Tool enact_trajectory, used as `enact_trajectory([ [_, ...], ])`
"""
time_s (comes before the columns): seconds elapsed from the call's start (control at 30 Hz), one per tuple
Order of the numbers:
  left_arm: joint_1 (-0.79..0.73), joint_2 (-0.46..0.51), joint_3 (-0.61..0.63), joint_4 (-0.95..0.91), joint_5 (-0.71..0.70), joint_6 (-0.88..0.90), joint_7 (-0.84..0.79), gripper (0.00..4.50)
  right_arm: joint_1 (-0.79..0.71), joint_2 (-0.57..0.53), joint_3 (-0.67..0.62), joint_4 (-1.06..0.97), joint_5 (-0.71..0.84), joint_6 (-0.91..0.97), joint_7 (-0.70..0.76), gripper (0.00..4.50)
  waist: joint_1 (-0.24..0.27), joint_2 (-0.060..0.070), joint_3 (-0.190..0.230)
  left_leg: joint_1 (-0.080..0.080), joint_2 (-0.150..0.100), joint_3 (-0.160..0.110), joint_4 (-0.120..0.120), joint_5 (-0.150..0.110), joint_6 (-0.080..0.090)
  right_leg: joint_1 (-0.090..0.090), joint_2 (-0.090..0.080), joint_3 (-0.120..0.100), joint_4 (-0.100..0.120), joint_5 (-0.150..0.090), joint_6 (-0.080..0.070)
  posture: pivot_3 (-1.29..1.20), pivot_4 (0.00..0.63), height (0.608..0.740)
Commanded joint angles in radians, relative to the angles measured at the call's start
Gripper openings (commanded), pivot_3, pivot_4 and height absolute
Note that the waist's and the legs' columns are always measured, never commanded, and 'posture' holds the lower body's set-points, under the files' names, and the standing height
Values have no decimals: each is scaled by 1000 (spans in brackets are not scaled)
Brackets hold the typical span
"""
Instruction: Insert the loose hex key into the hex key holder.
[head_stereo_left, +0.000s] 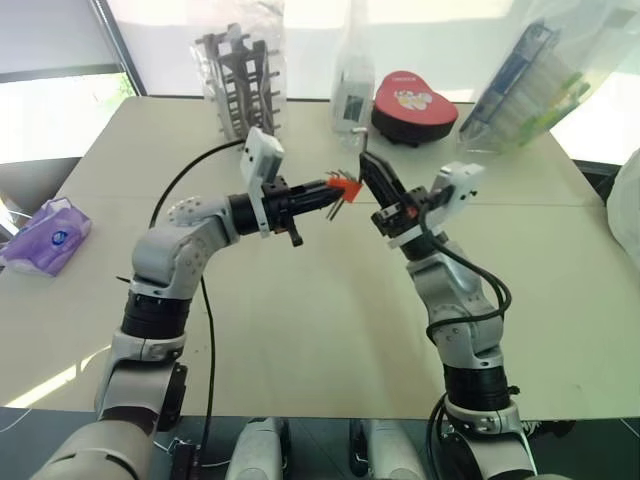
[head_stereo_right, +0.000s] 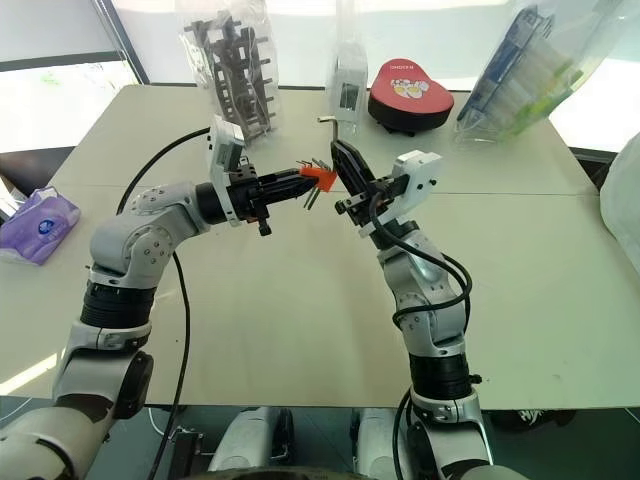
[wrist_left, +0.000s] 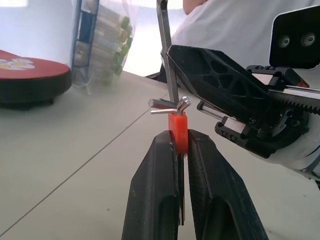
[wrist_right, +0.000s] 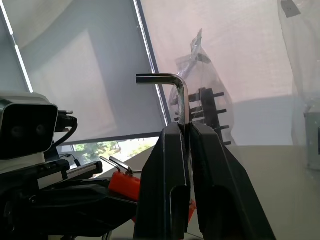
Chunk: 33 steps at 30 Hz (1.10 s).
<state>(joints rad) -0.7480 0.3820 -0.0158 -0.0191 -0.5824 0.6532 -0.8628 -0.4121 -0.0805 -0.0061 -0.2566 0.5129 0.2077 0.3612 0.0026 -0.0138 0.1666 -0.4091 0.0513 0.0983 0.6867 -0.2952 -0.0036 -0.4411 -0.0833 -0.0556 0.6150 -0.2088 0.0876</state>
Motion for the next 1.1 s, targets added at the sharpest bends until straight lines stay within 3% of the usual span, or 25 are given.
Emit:
enact_trajectory([
  [0.03,-39,3,30,-8,1,-39,3,0,5,-7,2,-63,6,6,4,23,0,0,0,0,0,0,0,0,0,0,0,0,0,0,0,0,150,740],
  [1.1,-34,-13,9,-35,24,-182,-39,0,-90,-61,-115,-79,216,259,-45,23,2,0,0,0,0,0,0,0,0,0,0,0,0,0,0,0,150,740],
])
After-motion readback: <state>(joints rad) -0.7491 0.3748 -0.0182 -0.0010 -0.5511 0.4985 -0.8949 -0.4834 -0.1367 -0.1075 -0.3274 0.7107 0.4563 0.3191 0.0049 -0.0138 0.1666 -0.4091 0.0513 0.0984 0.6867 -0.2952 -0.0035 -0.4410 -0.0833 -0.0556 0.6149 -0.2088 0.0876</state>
